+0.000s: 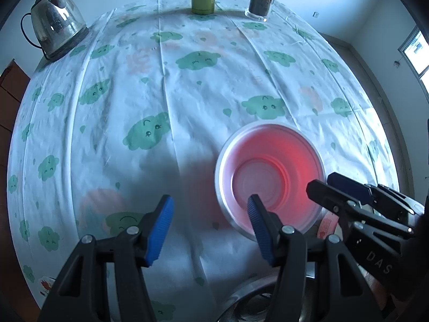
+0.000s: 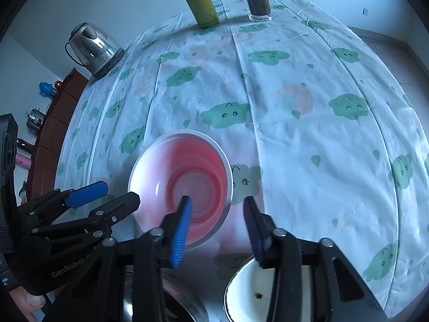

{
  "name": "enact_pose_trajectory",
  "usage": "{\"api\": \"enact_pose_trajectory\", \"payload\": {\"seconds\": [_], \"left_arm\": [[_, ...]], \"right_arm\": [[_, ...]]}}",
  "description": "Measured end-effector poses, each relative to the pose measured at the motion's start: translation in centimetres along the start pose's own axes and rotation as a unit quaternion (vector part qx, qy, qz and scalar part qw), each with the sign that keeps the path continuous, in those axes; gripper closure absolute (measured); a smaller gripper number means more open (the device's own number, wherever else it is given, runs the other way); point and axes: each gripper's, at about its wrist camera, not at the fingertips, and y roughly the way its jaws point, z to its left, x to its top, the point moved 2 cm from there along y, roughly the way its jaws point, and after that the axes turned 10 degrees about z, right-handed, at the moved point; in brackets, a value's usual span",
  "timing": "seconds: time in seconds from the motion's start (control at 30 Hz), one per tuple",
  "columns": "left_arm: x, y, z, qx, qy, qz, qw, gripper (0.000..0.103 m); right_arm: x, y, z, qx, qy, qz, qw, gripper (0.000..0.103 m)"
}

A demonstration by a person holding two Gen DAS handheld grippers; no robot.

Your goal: Organize plates and bowls

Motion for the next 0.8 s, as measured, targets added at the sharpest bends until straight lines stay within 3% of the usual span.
{"api": "enact_pose_trajectory", "payload": {"seconds": [0.13, 0.2, 0.23, 0.27, 0.37, 0.8], "left_arm": [[0.2, 0.6, 0.0, 0.000, 0.003, 0.008, 1.0000, 0.051], [0.2, 0.9, -0.2, -0.004, 0.007, 0.013, 0.9999, 0.068], [0.2, 1.2, -0.4, -0.005, 0.011, 0.018, 0.9998, 0.083], [0.1, 1.4, -0.5, -0.007, 0.016, 0.022, 0.9996, 0.089], [0.1, 1.6, -0.7, -0.005, 0.017, 0.021, 0.9996, 0.090], [0.0, 0.1, -0.5, 0.000, 0.017, 0.003, 0.9998, 0.090]], "right_arm": [[0.2, 0.2, 0.1, 0.000, -0.003, 0.003, 1.000, 0.070], [0.3, 0.4, 0.2, -0.001, -0.007, 0.006, 1.000, 0.077], [0.3, 0.6, 0.3, -0.006, -0.011, 0.009, 1.000, 0.082], [0.2, 0.7, 0.3, -0.007, -0.013, 0.011, 1.000, 0.084], [0.1, 1.0, 0.4, -0.008, -0.019, 0.017, 1.000, 0.090], [0.1, 0.2, 1.1, -0.006, -0.031, 0.008, 0.999, 0.090]]}}
